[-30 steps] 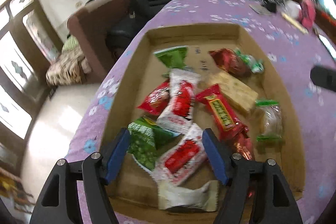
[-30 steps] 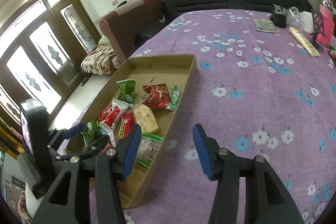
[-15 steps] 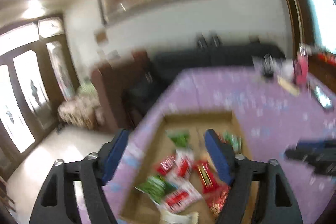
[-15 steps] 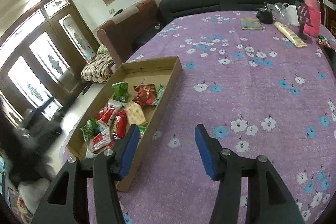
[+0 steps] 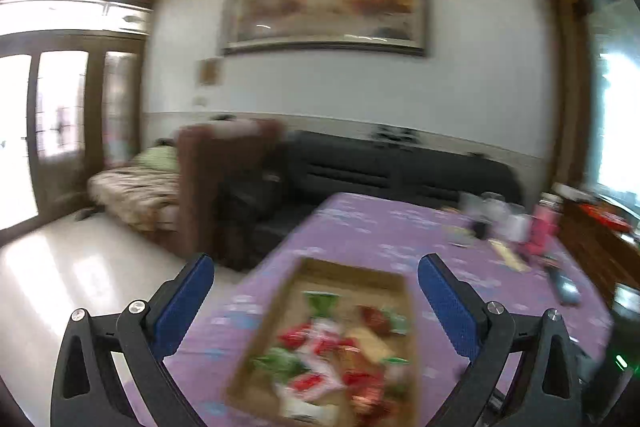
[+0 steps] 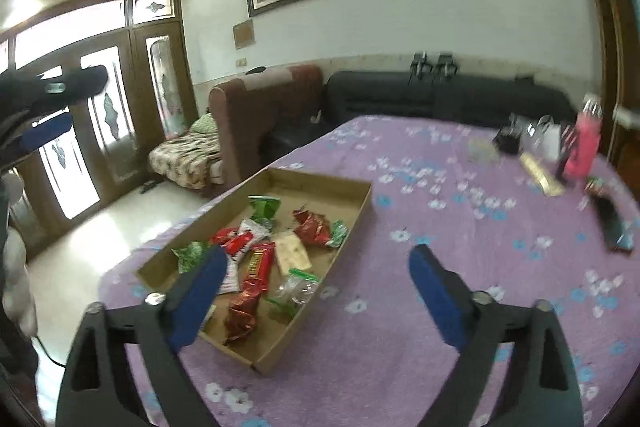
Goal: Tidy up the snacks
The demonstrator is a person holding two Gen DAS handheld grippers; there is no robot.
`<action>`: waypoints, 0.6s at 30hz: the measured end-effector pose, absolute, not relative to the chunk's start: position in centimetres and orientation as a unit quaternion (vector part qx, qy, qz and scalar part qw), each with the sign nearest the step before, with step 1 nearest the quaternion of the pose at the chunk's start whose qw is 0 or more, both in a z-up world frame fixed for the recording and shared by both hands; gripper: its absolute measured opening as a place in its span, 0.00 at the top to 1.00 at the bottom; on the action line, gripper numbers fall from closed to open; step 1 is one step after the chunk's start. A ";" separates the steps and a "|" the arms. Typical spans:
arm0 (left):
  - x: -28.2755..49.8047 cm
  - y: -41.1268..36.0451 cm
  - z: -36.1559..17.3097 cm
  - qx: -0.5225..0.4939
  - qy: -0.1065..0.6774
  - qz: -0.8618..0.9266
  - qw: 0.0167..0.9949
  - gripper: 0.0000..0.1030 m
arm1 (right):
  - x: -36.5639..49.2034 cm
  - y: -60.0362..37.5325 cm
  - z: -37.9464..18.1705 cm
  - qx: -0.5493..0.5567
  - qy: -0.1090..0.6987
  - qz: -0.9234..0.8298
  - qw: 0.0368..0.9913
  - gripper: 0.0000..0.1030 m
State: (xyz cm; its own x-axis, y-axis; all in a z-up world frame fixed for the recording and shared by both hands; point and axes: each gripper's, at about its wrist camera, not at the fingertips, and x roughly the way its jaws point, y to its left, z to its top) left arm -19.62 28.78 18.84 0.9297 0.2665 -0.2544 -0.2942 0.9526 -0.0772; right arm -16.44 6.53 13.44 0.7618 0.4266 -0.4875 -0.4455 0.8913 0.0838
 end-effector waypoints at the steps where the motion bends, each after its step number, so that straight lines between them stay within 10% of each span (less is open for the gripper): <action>1: -20.5 28.9 19.1 -0.045 0.093 0.174 0.979 0.00 | -16.6 6.8 13.3 -0.026 0.253 0.232 0.939 0.07; 5: -23.6 28.8 20.0 -0.034 0.005 0.223 0.974 0.00 | -16.4 7.1 12.6 -0.026 0.261 0.241 0.935 0.07; 18: -17.8 32.0 14.4 -0.139 0.172 0.176 0.959 0.00 | -17.9 10.7 10.3 -0.085 0.274 0.254 0.924 0.05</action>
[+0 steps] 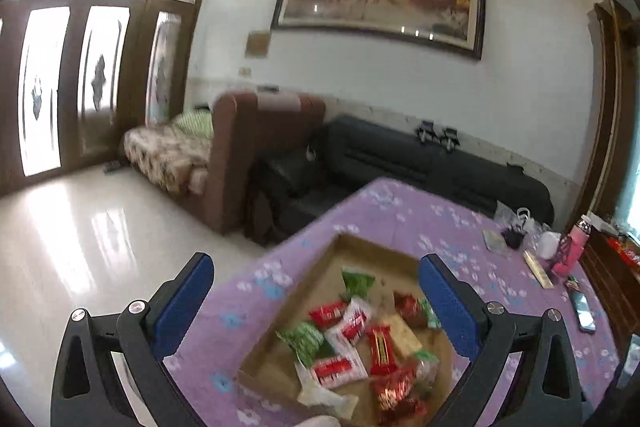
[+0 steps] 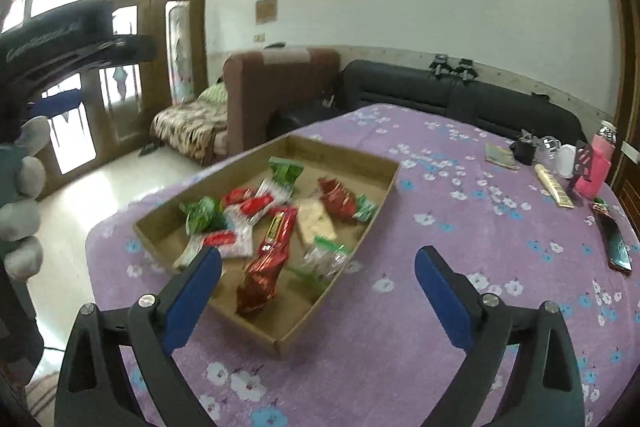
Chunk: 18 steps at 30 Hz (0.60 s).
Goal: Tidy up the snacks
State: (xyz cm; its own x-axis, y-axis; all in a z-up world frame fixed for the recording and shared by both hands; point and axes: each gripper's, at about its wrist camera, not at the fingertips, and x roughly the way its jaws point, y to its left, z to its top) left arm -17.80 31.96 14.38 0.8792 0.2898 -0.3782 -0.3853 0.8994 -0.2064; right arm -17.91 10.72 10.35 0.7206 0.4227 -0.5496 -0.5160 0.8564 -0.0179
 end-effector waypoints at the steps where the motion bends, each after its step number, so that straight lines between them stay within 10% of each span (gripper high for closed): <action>1: -17.9 31.5 13.7 -0.139 0.180 0.181 0.957 0.00 | -18.0 11.1 10.2 -0.090 0.277 0.257 0.921 0.05; 18: -16.2 32.8 9.6 -0.138 0.231 0.218 0.938 0.00 | -18.3 13.5 8.6 -0.123 0.312 0.266 0.904 0.05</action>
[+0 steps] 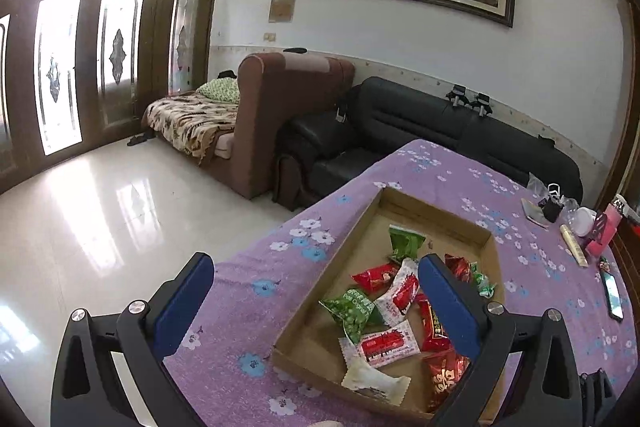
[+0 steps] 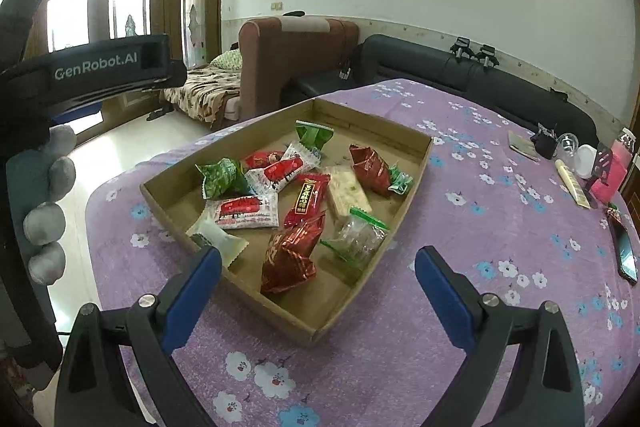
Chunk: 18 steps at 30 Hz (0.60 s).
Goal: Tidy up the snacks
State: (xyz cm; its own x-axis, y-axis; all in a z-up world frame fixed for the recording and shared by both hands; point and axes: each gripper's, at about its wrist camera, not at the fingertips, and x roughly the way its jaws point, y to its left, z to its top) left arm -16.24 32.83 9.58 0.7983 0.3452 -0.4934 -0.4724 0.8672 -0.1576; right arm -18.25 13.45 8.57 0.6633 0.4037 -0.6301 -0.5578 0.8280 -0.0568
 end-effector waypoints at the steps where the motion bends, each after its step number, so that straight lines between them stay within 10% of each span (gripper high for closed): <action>1: -16.2 32.8 9.5 -0.139 0.233 0.217 0.938 0.00 | -18.2 13.5 8.5 -0.123 0.314 0.266 0.903 0.05; 18: -15.4 32.0 9.1 -0.141 0.248 0.212 0.935 0.00 | -17.8 13.1 8.3 -0.118 0.320 0.268 0.901 0.05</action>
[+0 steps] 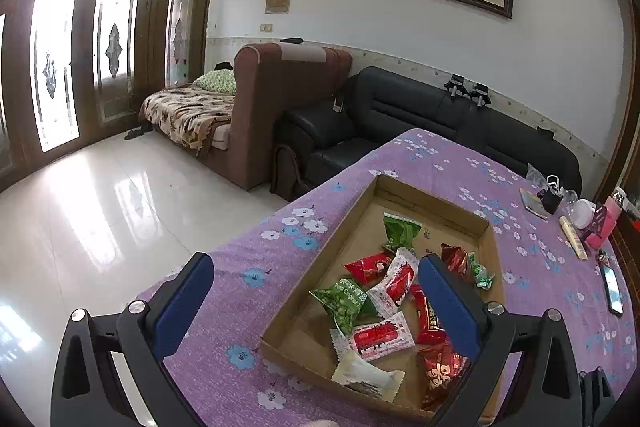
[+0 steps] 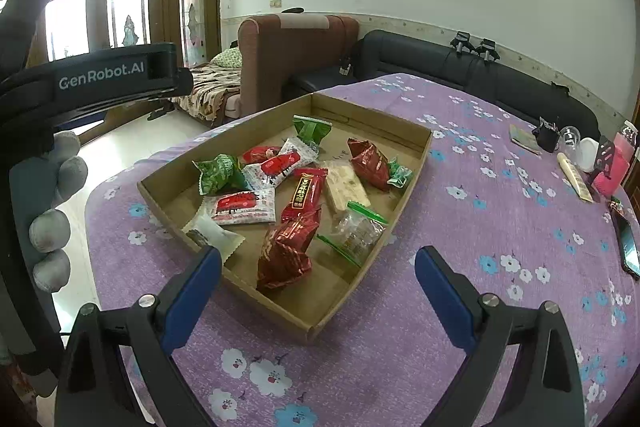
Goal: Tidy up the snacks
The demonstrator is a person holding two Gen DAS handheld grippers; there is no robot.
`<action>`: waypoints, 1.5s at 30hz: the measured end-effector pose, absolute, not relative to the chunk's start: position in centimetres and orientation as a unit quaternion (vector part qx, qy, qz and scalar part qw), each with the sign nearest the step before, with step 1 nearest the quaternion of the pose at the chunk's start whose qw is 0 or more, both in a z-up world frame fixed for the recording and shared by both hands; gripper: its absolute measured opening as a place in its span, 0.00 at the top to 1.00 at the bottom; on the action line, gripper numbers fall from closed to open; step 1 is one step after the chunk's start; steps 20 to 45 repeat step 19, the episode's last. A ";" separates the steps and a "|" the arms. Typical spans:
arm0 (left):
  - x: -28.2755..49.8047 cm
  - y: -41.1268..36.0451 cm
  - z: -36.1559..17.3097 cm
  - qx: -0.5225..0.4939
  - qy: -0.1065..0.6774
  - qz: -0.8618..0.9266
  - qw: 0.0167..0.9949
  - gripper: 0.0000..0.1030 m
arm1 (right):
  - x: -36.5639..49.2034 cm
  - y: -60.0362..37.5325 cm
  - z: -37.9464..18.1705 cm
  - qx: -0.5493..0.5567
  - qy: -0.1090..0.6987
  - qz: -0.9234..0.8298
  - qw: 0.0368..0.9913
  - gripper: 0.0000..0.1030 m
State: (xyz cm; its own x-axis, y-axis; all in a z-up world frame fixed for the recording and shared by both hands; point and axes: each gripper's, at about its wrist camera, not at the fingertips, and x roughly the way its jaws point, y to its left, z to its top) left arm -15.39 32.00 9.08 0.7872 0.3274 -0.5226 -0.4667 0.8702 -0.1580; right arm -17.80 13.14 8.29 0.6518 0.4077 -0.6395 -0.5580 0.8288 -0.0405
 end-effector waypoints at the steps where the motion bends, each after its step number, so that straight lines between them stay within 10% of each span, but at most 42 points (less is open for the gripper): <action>1: -15.4 32.0 9.0 -0.145 0.249 0.211 0.934 0.00 | -17.8 13.1 8.3 -0.118 0.321 0.268 0.901 0.05; 45: -15.3 31.3 9.0 -0.139 0.268 0.195 0.933 0.00 | -17.7 12.7 8.2 -0.110 0.329 0.269 0.899 0.05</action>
